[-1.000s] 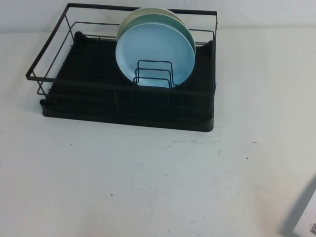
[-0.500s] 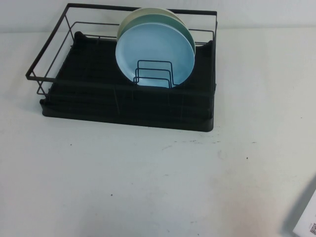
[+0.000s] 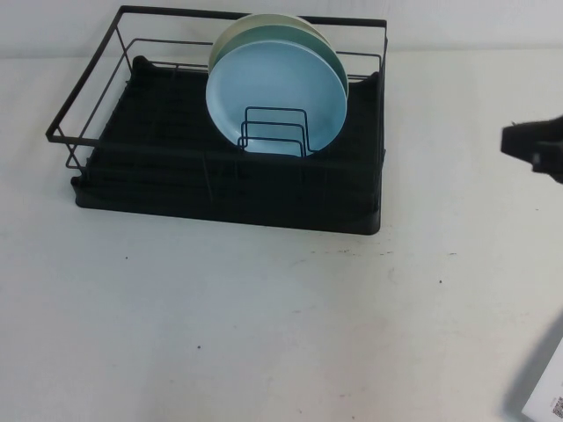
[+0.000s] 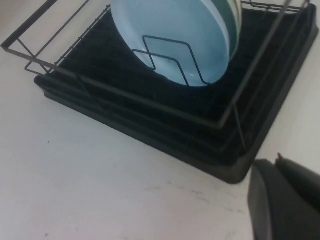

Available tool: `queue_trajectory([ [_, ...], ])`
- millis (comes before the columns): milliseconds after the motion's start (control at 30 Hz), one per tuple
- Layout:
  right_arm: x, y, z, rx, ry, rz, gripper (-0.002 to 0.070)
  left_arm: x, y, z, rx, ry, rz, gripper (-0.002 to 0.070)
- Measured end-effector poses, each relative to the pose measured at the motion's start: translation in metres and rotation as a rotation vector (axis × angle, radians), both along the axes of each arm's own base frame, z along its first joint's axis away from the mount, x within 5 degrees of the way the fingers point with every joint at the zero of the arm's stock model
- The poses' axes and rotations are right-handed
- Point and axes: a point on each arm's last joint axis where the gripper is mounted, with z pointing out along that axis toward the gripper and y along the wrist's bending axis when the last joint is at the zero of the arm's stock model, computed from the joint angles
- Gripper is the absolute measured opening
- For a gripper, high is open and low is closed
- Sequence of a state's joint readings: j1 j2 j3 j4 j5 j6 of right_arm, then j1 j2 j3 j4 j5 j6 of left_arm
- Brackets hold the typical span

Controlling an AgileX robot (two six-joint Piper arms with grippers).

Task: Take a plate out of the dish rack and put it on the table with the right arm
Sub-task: Grasp the plate from the shelf

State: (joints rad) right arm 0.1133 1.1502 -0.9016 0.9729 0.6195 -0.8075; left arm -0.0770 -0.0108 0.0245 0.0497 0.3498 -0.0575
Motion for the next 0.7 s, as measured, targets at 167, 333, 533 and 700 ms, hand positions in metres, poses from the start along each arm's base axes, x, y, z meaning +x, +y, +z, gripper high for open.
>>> queue_trajectory([
  [167,0.048,0.029,0.007,-0.069,-0.055,0.129,-0.002,0.0,0.0,0.0,0.0,0.0,0.0,-0.0004],
  [333,0.086,0.055,0.011,-0.11,-0.111,0.213,-0.0016,0.0,0.0,0.0,0.0,0.0,0.0,-0.0004],
  [533,0.116,0.087,0.009,-0.146,-0.163,0.302,0.0119,0.0,0.0,0.0,0.0,0.0,0.0,-0.0004],
  [700,0.133,0.115,-0.001,-0.208,-0.228,0.399,0.0263,0.0,0.0,0.0,0.0,0.0,0.0,-0.0004],
])
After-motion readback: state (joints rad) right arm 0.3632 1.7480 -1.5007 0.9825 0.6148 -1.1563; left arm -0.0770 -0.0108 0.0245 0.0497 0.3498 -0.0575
